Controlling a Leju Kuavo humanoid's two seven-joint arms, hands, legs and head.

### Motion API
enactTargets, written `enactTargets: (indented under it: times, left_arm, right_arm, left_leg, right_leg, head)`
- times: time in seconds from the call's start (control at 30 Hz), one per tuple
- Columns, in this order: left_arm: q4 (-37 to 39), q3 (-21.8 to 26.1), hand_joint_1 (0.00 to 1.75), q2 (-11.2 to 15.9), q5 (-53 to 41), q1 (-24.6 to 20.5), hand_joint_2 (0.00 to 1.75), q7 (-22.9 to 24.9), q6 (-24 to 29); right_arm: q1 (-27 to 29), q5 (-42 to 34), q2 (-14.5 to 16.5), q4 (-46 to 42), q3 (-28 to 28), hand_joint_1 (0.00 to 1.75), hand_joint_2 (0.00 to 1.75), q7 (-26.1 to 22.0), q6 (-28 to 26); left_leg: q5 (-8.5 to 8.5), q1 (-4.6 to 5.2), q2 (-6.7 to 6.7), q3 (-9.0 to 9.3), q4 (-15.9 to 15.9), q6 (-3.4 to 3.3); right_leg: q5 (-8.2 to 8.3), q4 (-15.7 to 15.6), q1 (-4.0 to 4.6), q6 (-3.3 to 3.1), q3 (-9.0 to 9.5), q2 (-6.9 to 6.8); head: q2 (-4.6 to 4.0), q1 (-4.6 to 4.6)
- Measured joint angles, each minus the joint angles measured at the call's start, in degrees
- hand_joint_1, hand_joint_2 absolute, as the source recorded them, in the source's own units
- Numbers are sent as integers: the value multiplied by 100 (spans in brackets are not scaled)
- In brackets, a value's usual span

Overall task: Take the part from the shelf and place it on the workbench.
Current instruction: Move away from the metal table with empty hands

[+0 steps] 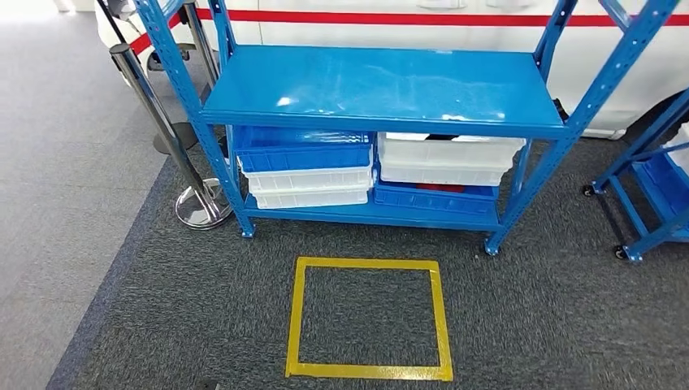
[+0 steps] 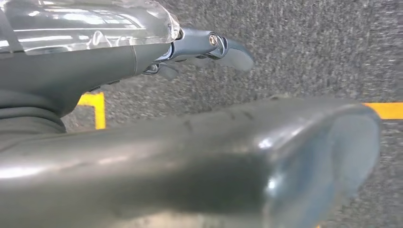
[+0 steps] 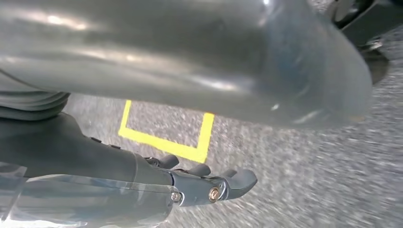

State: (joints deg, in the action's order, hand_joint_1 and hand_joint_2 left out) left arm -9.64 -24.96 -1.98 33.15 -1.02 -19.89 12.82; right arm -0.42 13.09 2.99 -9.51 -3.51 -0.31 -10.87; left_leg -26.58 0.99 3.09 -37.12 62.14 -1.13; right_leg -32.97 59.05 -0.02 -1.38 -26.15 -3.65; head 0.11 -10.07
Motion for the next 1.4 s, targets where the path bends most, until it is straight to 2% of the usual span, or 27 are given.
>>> enactTargets:
  times: [0.03,0.13,0.2,0.23,0.3,0.37,0.4,0.43,0.5,0.53,0.57,0.6,0.67,0.73,0.8,0.87,0.9,0.93,1.0,1.03,1.07,1.17,1.2,1.23,1.3,1.33,1.4]
  left_arm:
    - [2,-1,0,2,-1,3,0,0,-1]
    - [2,-1,0,-3,-1,-19,0,2,-10]
    - [3,0,0,1,-1,-45,0,9,-19]
    - [4,0,0,3,-1,-54,0,12,-21]
    - [4,-1,0,2,2,-64,0,16,-21]
    - [4,-1,0,-3,6,-42,0,19,-21]
    - [4,-1,0,-4,7,-25,0,19,-20]
    - [4,-1,0,-5,10,-9,0,20,-16]
    - [10,0,0,-7,25,1,0,20,4]
    - [13,0,0,-8,42,-2,0,25,16]
    - [15,0,0,-9,59,-8,0,30,30]
    - [15,0,0,-10,74,-18,0,39,41]
    - [15,0,0,-10,85,-42,0,58,57]
    - [15,-1,0,-12,85,-58,0,76,62]
    - [15,-2,0,-14,84,-56,0,85,62]
    - [15,-2,0,-16,83,-44,0,90,62]
    - [15,-2,0,-15,83,-37,0,93,63]
    - [15,-2,0,-15,83,-30,0,99,63]
    - [28,-2,0,-8,83,-7,0,136,64]
    - [34,-3,0,-7,81,-8,0,162,64]
    - [40,-3,0,-6,80,-9,0,190,64]
    - [38,-5,0,-19,80,-33,0,229,63]
    - [37,-5,0,-20,79,-37,0,233,63]
    - [37,-5,0,-21,79,-44,0,236,63]
    - [37,-4,0,-19,81,-56,0,243,64]
    - [37,-4,0,-19,83,-60,0,249,64]
    - [37,-4,0,-19,85,-61,0,258,64]
  right_arm:
    - [-8,0,2,6,7,0,0,4,0]
    - [-72,18,2,6,16,0,0,38,-2]
    - [-89,50,1,4,24,0,0,102,-5]
    - [-91,61,0,4,28,0,0,133,-9]
    - [-83,68,0,4,32,0,0,173,-16]
    - [-66,57,-3,5,32,0,0,194,-24]
    - [-58,39,-5,6,32,0,0,197,-35]
    - [-48,12,-8,7,31,0,0,199,-53]
    - [-38,-43,-11,15,28,0,0,195,-76]
    - [-42,-59,-12,17,27,0,0,191,-75]
    - [-53,-68,-12,18,25,0,0,186,-67]
    - [-67,-72,-12,15,24,0,0,180,-56]
    - [-66,-81,-11,10,22,0,0,166,-40]
    - [-53,-90,-12,9,20,0,0,140,-27]
    - [-51,-104,-16,9,15,0,0,114,-19]
    - [-49,-119,-19,9,11,0,0,94,-15]
    - [-49,-122,-19,9,9,0,0,87,-12]
    - [-49,-125,-18,9,8,0,0,83,-9]
    - [-32,-129,-11,20,7,0,0,76,-4]
    - [-34,-131,-8,25,5,0,0,69,-4]
    - [-35,-133,-5,30,4,0,0,57,-4]
    - [-70,-139,-9,19,2,0,0,16,-4]
    - [-75,-143,-11,15,1,0,0,10,-5]
    - [-77,-148,-12,11,0,0,0,5,-5]
    - [-77,-157,-12,11,-1,0,0,-12,-11]
    - [-77,-163,-12,11,-2,0,0,-22,-17]
    - [-74,-172,-13,11,-3,0,0,-34,-29]
  left_leg:
    - [180,23,45,9,-106,-40]
    - [132,-2,-138,192,-246,-106]
    - [93,-42,-255,385,-375,-149]
    - [62,-50,-308,464,-421,-164]
    - [-37,-63,-440,623,-464,-173]
    - [-180,-83,-565,817,-472,-154]
    - [-262,-96,-607,927,-472,-134]
    - [-348,-105,-638,1021,-474,-109]
    - [-531,-101,-673,1184,-457,-42]
    - [-608,-95,-678,1254,-468,-3]
    - [-642,-87,-678,1318,-459,38]
    - [-639,-85,-672,1345,-437,75]
    - [-544,-93,-578,1240,-99,135]
    - [-602,-110,-445,834,570,187]
    - [-986,-125,-387,355,1142,221]
    - [-1307,-135,-373,76,1199,231]
    - [-1254,-135,-368,29,1005,222]
    - [-1005,-131,-358,19,709,199]
    - [-189,-98,-317,-16,141,117]
    - [112,-77,-298,-33,-1,80]
    - [264,-56,-290,-49,-52,49]
    - [230,-78,-326,51,-159,-21]
    - [222,-99,-335,111,-224,-47]
    - [209,-112,-339,173,-276,-74]
    - [155,-109,-345,255,-313,-111]
    - [124,-108,-353,287,-315,-118]
    - [84,-107,-366,331,-314,-118]
  right_leg:
    - [-49,-7,7,35,65,-36]
    - [44,196,4,170,104,-29]
    - [123,747,-22,230,-223,164]
    - [48,1075,-44,252,-467,268]
    - [-345,1526,-77,300,-931,339]
    - [-623,1497,-100,328,-1187,344]
    - [-547,1284,-107,328,-1225,345]
    - [-278,982,-115,329,-1229,350]
    - [524,398,-112,310,-1232,365]
    - [806,237,-103,283,-1228,375]
    - [932,166,-92,238,-1212,379]
    - [898,159,-88,185,-1157,384]
    - [816,104,-99,90,-1007,372]
    - [701,63,-103,27,-846,348]
    - [559,55,-100,3,-683,337]
    - [399,54,-97,6,-476,340]
    - [315,56,-96,15,-356,344]
    - [232,56,-93,26,-239,339]
    - [82,66,-79,64,-73,333]
    - [22,66,-73,94,-39,331]
    - [-24,56,-68,131,-19,333]
    - [-141,16,-69,233,54,317]
    - [-226,142,-71,255,10,320]
    - [-352,401,-78,274,-120,330]
    - [-601,1150,-85,306,-589,345]
    - [-641,1442,-90,321,-810,347]
    - [-604,1681,-92,337,-1036,347]
  head:
    - [1,2]
    - [1,3]
    - [1,4]
    - [1,6]
    - [1,5]
    - [0,5]
    - [0,6]
    - [-1,6]
    - [-1,5]
    - [0,5]
    - [1,5]
    - [1,5]
    - [1,4]
    - [0,3]
    - [1,2]
    - [1,2]
    - [1,2]
    - [0,2]
    - [1,0]
    - [0,0]
    - [0,1]
    - [2,2]
    - [2,2]
    - [2,3]
    - [2,4]
    - [2,4]
    - [2,4]
